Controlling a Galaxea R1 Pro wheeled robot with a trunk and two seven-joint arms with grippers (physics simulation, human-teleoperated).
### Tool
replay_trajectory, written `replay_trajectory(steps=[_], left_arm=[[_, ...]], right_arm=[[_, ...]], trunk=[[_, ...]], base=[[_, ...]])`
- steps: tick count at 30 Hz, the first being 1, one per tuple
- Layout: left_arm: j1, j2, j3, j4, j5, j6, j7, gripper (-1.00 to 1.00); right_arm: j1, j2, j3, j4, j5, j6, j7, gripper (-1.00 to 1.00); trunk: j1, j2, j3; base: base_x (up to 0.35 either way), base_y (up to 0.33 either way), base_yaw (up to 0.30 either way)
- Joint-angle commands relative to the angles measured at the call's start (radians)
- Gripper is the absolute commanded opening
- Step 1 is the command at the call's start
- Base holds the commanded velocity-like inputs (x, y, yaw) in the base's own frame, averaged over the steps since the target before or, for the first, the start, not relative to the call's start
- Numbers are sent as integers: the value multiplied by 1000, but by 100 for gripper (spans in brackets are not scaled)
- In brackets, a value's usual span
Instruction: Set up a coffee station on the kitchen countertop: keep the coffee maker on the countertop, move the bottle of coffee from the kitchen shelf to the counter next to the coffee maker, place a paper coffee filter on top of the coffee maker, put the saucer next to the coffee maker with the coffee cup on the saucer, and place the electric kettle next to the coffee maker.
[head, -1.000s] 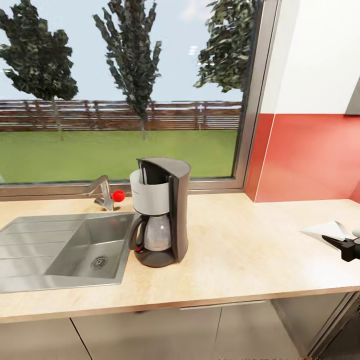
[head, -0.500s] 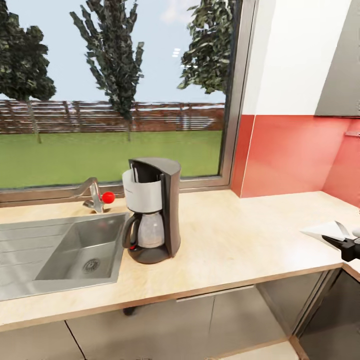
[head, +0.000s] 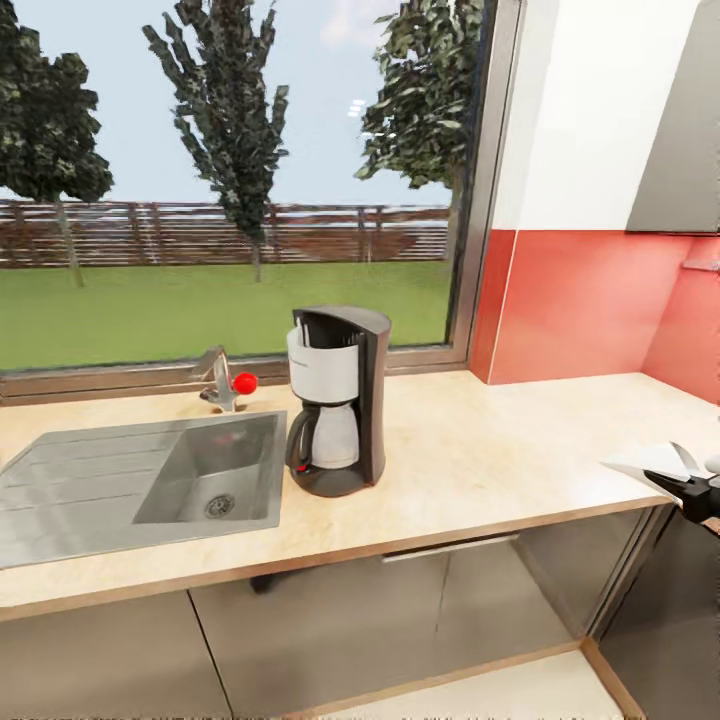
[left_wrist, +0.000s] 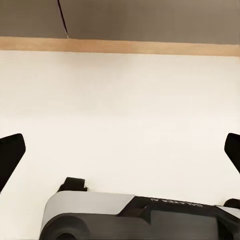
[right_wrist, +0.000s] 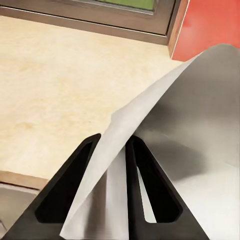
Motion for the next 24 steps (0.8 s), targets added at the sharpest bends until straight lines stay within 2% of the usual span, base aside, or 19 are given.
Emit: replay_trajectory(steps=[1,9,24], left_arm=[[0,-1,1,-1,7,-1,0,100],[0,0,1,-1,7,-1,0,100],[0,0,1,-1,7,-1,0,100]], right_arm=[[-1,0,-2,-1,-2,11,5,-100],[-1,0,-1,-1,-2,11,5,-100],[-1,0,-1,-1,-2,11,5,-100]], trunk=[[0,-1,-1],[0,-1,0],[0,-1,0]], base=[[-109,99,-135],[-34,85,-181],[-1,290,-15]])
